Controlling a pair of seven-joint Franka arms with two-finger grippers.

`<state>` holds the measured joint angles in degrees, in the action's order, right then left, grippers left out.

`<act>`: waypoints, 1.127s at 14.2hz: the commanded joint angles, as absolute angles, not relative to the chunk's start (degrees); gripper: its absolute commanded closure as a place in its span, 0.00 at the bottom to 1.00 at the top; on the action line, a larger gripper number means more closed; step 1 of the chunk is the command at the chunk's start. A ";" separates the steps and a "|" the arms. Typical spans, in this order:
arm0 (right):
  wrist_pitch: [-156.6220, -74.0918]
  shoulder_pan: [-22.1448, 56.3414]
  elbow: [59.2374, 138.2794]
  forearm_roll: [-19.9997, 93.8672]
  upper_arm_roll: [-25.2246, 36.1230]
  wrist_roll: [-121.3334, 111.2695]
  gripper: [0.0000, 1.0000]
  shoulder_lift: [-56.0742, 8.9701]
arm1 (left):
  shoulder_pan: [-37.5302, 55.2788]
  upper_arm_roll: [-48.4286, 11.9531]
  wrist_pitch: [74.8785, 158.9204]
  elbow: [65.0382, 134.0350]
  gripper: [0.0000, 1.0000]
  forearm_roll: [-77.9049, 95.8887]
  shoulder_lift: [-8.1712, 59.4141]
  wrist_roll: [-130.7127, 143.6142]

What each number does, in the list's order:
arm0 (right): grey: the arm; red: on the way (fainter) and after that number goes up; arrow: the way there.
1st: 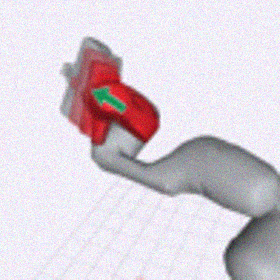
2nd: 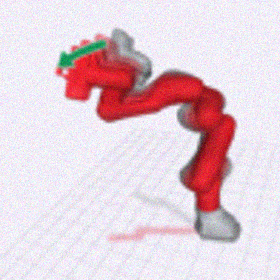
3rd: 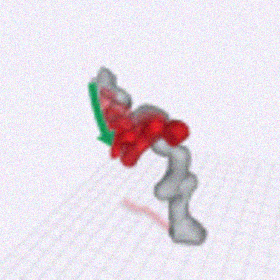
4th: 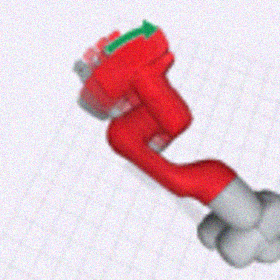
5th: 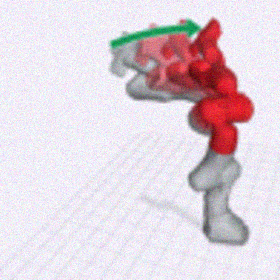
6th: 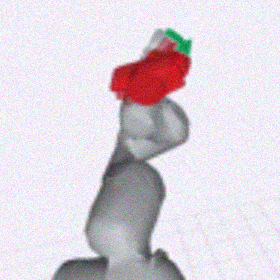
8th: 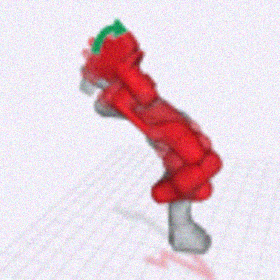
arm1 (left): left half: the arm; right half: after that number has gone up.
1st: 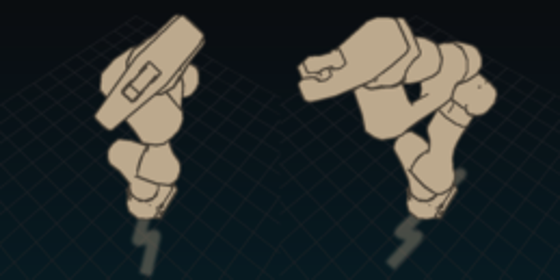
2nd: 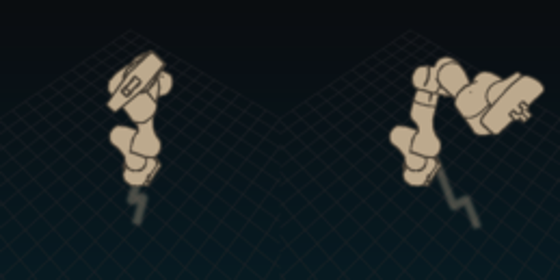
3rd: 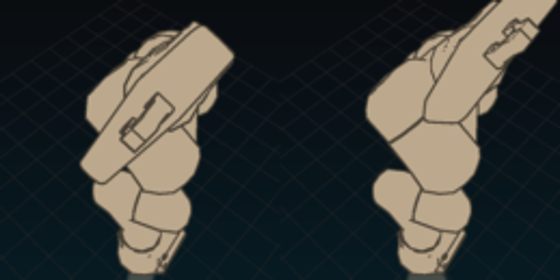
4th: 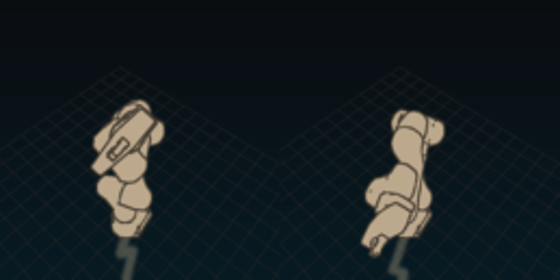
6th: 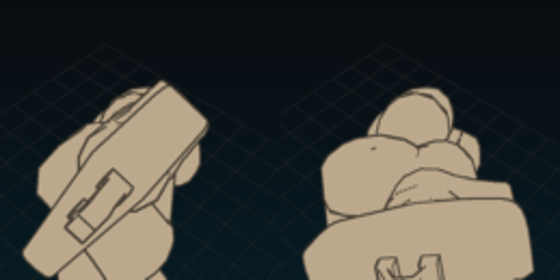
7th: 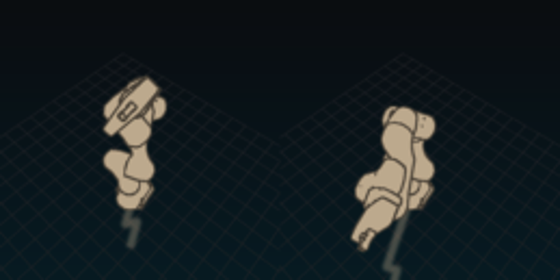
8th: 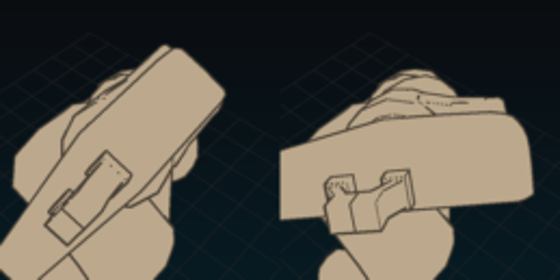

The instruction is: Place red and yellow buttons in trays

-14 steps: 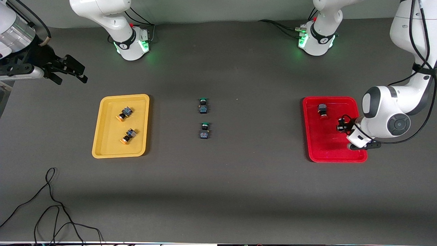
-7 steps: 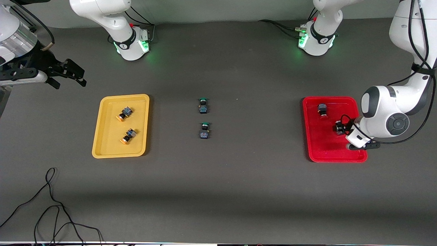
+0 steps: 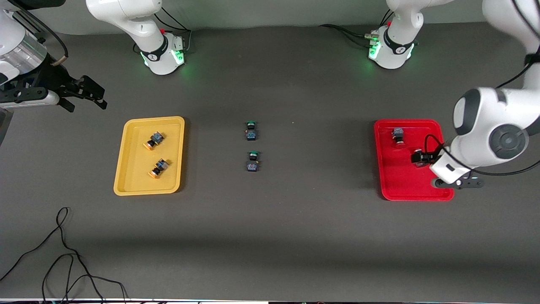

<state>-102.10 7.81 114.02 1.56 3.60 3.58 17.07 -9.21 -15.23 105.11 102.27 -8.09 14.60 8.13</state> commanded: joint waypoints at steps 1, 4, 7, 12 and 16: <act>-102.22 7.38 113.73 0.53 3.60 2.11 0.00 16.79 | -8.35 -15.64 96.08 91.70 0.00 -6.60 14.15 7.83; -101.87 7.30 113.47 0.53 3.60 1.85 0.00 16.70 | -8.44 -15.64 96.50 90.53 0.01 -5.89 10.30 7.73; -101.78 7.21 113.29 0.53 3.78 -0.08 0.00 16.61 | -5.48 -13.82 96.85 94.37 0.01 -4.67 4.51 7.65; -101.60 7.38 110.93 0.53 4.83 -0.09 0.00 14.95 | 6.16 2.55 97.03 98.26 0.00 -2.73 -1.67 2.29; -100.20 7.29 109.87 0.53 4.83 -0.09 0.00 13.71 | 0.29 -1.98 96.33 98.53 0.00 -2.11 -1.85 1.93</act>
<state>-101.86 7.74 112.25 1.55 5.02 1.18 15.31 4.13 1.75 96.52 97.28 -2.97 -0.78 3.12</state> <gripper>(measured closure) 0.000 0.004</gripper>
